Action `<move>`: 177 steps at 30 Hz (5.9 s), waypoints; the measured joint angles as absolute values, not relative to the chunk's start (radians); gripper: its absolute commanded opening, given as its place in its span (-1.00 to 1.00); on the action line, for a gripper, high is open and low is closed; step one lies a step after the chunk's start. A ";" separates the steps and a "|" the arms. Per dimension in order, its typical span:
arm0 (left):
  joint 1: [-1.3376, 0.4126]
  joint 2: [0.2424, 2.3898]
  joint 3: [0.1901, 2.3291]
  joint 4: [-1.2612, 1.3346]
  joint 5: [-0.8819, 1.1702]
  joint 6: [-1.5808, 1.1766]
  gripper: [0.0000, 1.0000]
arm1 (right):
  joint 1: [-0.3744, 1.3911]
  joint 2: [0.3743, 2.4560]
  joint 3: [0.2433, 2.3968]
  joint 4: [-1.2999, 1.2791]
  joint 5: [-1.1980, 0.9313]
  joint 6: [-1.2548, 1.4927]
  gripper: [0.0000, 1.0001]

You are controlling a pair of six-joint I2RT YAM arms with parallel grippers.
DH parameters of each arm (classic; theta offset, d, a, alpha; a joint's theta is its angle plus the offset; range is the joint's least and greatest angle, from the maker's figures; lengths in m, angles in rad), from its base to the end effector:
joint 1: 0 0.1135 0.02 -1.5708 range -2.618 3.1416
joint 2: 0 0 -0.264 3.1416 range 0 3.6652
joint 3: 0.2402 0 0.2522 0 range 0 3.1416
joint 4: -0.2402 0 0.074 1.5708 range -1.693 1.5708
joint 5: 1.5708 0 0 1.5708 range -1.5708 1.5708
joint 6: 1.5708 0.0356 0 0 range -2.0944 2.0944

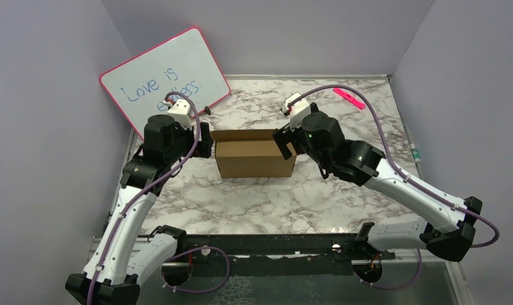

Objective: Fold the paper box

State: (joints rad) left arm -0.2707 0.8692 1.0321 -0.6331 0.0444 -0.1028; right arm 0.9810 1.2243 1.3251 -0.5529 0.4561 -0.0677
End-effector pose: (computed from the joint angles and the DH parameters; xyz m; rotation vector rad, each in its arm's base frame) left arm 0.1723 -0.0495 0.3644 0.1999 2.0422 -0.2785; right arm 0.1595 0.2101 0.3999 -0.7331 1.8352 0.1325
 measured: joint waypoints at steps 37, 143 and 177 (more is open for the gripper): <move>-0.261 1.106 1.092 -0.614 0.170 -0.002 0.16 | 0.516 1.199 1.151 -0.456 -0.148 -0.062 0.13; -0.257 1.047 1.006 -0.525 0.271 -0.220 -0.53 | 0.728 1.235 1.106 -0.376 0.250 0.411 -0.85; -0.264 1.066 1.071 -0.646 0.164 -0.096 -0.52 | 0.735 1.262 1.092 -0.299 0.211 0.438 -0.85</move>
State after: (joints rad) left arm -0.2642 1.0660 1.0714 -0.6464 0.1638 -0.0956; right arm 0.7349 1.2625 1.0916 -0.2993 0.2108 0.4377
